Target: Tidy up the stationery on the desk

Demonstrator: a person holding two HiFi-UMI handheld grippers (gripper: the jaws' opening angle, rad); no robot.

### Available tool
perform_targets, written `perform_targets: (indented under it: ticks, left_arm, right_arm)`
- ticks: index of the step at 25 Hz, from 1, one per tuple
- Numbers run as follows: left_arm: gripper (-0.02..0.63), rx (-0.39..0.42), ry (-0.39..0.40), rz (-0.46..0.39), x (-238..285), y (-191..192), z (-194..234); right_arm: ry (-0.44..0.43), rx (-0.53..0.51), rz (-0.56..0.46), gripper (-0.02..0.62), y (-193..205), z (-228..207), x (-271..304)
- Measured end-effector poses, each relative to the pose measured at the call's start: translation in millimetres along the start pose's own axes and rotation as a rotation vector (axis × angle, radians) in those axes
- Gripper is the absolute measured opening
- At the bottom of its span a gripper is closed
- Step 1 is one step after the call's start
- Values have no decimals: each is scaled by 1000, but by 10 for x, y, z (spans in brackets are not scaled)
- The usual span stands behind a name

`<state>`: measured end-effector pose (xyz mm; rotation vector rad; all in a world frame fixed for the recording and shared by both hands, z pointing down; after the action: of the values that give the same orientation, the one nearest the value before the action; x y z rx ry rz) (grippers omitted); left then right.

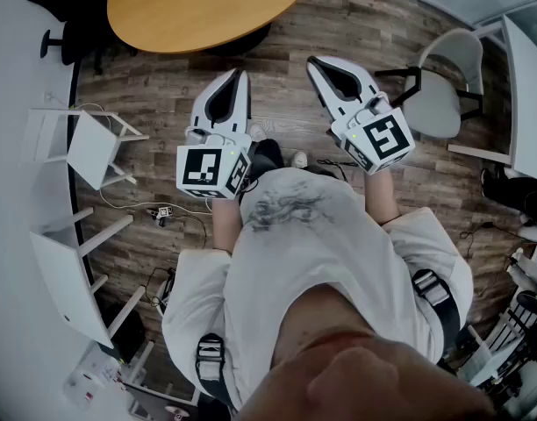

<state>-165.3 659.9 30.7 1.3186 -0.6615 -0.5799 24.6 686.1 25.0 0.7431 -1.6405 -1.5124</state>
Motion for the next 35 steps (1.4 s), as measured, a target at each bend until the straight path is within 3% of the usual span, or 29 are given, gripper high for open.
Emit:
perform_targets:
  ticks: [8, 14, 27, 35]
  left_arm:
    - [8, -3, -19, 1, 17, 33, -187]
    - [8, -11, -40, 12, 217, 14, 29]
    - [8, -34, 51, 15, 1184, -93, 1253]
    - [8, -37, 103, 15, 1645, -162, 1827]
  right_arm:
    - [-1, 11, -15, 63, 41, -67, -79]
    - [-20, -7, -5, 63, -3, -227, 241]
    - [-2, -14, 28, 63, -167, -765, 1733]
    - [49, -28, 53, 63, -213, -1018, 2317]
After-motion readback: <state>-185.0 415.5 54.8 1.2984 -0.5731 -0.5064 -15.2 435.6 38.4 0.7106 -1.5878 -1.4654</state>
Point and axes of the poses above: the fingertips, and each gripper's own axes: x forward along the fingers, z to its left, y out of its underside, the point moved 7 cm from there along -x, backward along the fingers, and after that the axes turned 3 degrees about z, right-handed, at the moved point
